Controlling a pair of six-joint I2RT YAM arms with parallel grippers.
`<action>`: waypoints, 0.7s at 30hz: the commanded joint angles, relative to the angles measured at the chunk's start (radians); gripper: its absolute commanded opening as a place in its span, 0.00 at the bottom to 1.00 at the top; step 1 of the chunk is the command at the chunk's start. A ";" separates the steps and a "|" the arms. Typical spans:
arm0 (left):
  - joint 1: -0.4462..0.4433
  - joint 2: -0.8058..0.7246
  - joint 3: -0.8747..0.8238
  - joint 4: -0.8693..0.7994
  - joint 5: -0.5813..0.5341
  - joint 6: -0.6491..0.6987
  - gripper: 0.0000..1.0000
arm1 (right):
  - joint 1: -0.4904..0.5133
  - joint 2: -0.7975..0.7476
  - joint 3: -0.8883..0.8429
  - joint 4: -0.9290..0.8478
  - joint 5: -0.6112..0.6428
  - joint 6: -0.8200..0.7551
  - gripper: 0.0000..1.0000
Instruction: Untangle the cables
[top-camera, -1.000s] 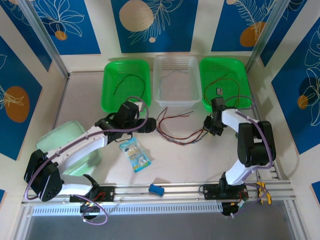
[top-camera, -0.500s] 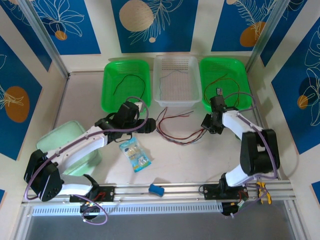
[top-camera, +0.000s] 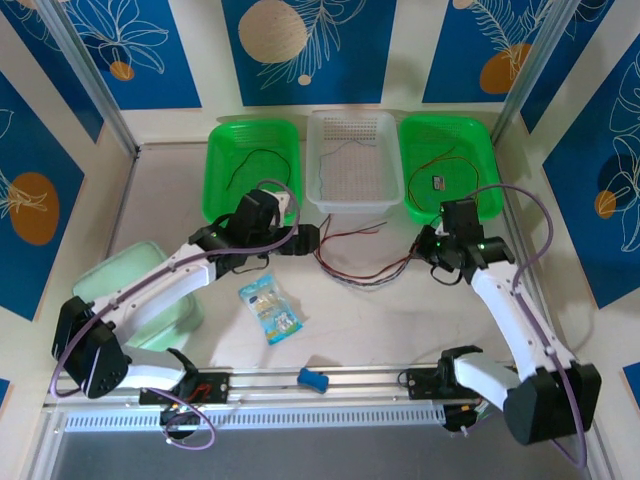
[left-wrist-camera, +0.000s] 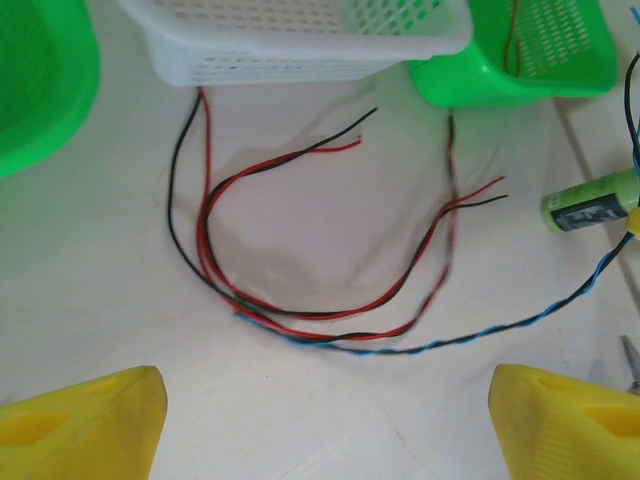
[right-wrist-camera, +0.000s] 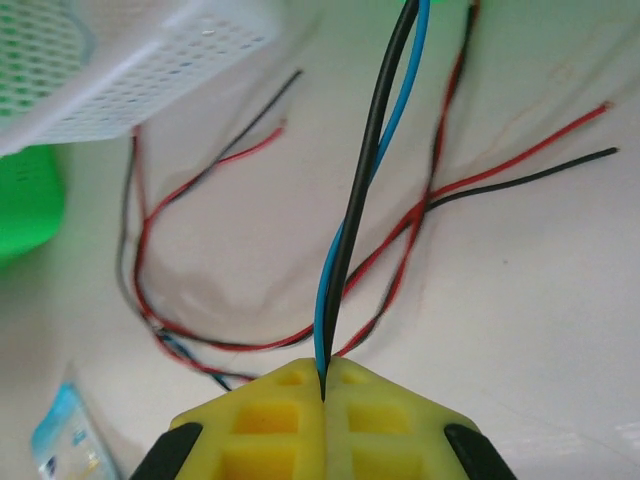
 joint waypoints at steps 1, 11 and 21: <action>0.017 0.013 0.062 0.043 0.078 -0.009 0.84 | 0.012 -0.067 0.022 0.001 -0.083 -0.062 0.00; 0.046 0.017 0.161 0.047 0.136 -0.017 0.84 | 0.031 -0.160 0.155 0.063 -0.241 -0.204 0.00; 0.056 0.038 0.275 0.066 0.202 -0.031 0.83 | 0.072 -0.160 0.228 0.238 -0.314 -0.338 0.00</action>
